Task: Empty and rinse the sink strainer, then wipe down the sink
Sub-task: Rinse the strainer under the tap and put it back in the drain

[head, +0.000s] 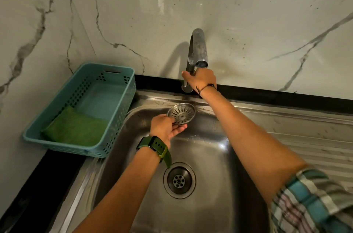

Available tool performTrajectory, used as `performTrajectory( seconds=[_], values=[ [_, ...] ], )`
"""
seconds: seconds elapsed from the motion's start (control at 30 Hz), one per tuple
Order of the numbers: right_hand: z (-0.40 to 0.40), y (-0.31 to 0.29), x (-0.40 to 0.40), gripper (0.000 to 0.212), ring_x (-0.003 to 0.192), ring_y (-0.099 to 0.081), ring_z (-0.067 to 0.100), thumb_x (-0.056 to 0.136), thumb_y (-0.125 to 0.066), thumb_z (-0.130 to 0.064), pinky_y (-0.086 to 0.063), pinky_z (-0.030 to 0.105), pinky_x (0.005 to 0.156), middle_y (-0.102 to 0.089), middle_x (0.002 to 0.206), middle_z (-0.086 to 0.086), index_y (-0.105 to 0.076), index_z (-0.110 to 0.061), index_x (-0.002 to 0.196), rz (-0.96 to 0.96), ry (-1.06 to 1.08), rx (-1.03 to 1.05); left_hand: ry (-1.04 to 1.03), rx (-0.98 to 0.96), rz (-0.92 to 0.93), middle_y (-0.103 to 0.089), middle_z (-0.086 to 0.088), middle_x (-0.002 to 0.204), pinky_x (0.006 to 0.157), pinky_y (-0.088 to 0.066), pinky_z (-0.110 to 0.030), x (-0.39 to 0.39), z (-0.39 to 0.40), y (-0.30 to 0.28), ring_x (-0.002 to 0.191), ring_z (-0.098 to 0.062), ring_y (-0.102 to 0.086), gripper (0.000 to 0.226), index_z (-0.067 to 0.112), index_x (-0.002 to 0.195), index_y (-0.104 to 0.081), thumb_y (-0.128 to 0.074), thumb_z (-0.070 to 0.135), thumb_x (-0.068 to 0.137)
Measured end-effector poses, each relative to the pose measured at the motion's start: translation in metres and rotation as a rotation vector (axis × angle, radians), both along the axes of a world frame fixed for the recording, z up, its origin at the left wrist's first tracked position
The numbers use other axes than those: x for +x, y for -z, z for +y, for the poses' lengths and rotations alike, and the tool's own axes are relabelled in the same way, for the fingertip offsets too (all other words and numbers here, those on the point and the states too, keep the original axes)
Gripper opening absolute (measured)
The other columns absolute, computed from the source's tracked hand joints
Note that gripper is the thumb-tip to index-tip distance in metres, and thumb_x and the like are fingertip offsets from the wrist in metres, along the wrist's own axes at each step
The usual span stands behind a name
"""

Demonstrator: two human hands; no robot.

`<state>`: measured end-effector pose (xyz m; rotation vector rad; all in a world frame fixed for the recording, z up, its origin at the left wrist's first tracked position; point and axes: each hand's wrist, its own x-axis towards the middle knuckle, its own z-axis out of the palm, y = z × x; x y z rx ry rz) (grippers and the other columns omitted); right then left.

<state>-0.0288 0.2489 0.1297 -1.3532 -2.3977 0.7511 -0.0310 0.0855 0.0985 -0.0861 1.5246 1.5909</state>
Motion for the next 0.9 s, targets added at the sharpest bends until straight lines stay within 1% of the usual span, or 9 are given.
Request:
performTrajectory(
  seconds=[0.2, 0.3, 0.37, 0.43, 0.5, 0.6, 0.67, 0.8, 0.9],
  values=[
    [0.004, -0.004, -0.006, 0.026, 0.086, -0.064, 0.031, 0.083, -0.058, -0.033, -0.041, 0.025, 0.064, -0.068, 0.089, 0.017, -0.057, -0.009, 0.074, -0.072, -0.067, 0.076, 0.040, 0.035, 0.024, -0.062, -0.015, 0.082, 0.048, -0.056, -0.021, 0.008, -0.004, 0.000, 0.065, -0.024, -0.065, 0.012, 0.004, 0.098, -0.049, -0.040, -0.002, 0.092],
    [0.000, -0.008, -0.003, 0.037, 0.087, -0.064, 0.032, 0.086, -0.054, -0.026, -0.042, 0.026, 0.065, -0.055, 0.062, 0.010, -0.040, -0.013, 0.054, -0.091, -0.090, 0.068, 0.050, 0.031, 0.025, -0.061, -0.015, 0.082, 0.050, -0.057, -0.022, 0.012, -0.006, 0.001, 0.066, -0.024, -0.064, 0.012, 0.004, 0.097, -0.049, -0.040, -0.002, 0.092],
    [-0.003, -0.012, -0.003, 0.037, 0.090, -0.063, 0.033, 0.088, -0.050, -0.021, -0.041, 0.026, 0.066, -0.047, 0.058, 0.007, -0.041, -0.010, 0.054, -0.132, -0.105, 0.080, 0.047, 0.030, 0.025, -0.061, -0.015, 0.084, 0.050, -0.057, -0.022, 0.014, -0.007, 0.001, 0.067, -0.025, -0.064, 0.012, 0.004, 0.098, -0.049, -0.040, -0.003, 0.092],
    [-0.003, -0.013, -0.005, 0.027, 0.094, -0.062, 0.034, 0.090, -0.047, -0.018, -0.039, 0.027, 0.066, -0.062, 0.081, 0.018, -0.059, 0.002, 0.076, -0.160, -0.130, 0.106, 0.052, 0.026, 0.030, -0.061, -0.016, 0.086, 0.051, -0.057, -0.023, 0.015, -0.008, 0.002, 0.069, -0.025, -0.064, 0.013, 0.004, 0.098, -0.049, -0.040, -0.003, 0.092],
    [-0.004, -0.014, -0.005, 0.028, 0.097, -0.061, 0.034, 0.091, -0.046, -0.017, -0.040, 0.028, 0.068, -0.063, 0.105, 0.022, -0.060, 0.006, 0.101, -0.207, -0.174, 0.134, 0.059, 0.026, 0.026, -0.061, -0.017, 0.089, 0.053, -0.057, -0.023, 0.017, -0.008, 0.003, 0.070, -0.025, -0.065, 0.013, 0.005, 0.096, -0.049, -0.040, -0.003, 0.092],
    [-0.003, -0.018, -0.004, 0.034, 0.087, -0.062, 0.032, 0.092, -0.047, -0.024, -0.045, 0.030, 0.072, -0.062, 0.097, 0.020, -0.057, 0.004, 0.109, -0.276, -0.263, 0.118, 0.060, 0.034, 0.009, -0.060, -0.015, 0.086, 0.051, -0.057, -0.022, 0.021, -0.007, 0.003, 0.069, -0.025, -0.064, 0.017, 0.009, 0.085, -0.049, -0.040, -0.003, 0.092],
    [0.000, -0.021, -0.004, 0.035, 0.078, -0.058, 0.027, 0.092, -0.049, -0.026, -0.043, 0.027, 0.068, -0.057, 0.081, 0.011, -0.057, 0.005, 0.105, -0.299, -0.327, 0.096, 0.060, 0.038, -0.001, -0.060, -0.015, 0.084, 0.050, -0.057, -0.022, 0.024, -0.005, 0.003, 0.068, -0.024, -0.064, 0.018, 0.010, 0.084, -0.049, -0.040, -0.004, 0.092],
    [0.000, -0.024, -0.010, 0.043, 0.051, -0.045, 0.020, 0.093, -0.049, -0.026, -0.031, 0.023, 0.045, -0.047, 0.058, 0.005, -0.041, -0.006, 0.056, -0.367, -0.458, 0.156, 0.067, 0.036, 0.006, -0.060, -0.015, 0.086, 0.051, -0.057, -0.022, 0.027, -0.004, 0.003, 0.068, -0.024, -0.064, 0.019, 0.011, 0.082, -0.050, -0.041, -0.003, 0.091],
    [0.000, -0.024, -0.015, 0.048, 0.046, -0.038, 0.013, 0.093, -0.049, -0.029, -0.024, 0.023, 0.043, -0.040, 0.052, 0.003, -0.035, -0.013, 0.050, -0.425, -0.553, 0.256, 0.063, 0.026, 0.010, -0.061, -0.019, 0.096, 0.050, -0.057, -0.021, 0.027, -0.004, 0.005, 0.069, -0.023, -0.065, 0.016, 0.009, 0.085, -0.050, -0.042, -0.003, 0.091]
  ],
)
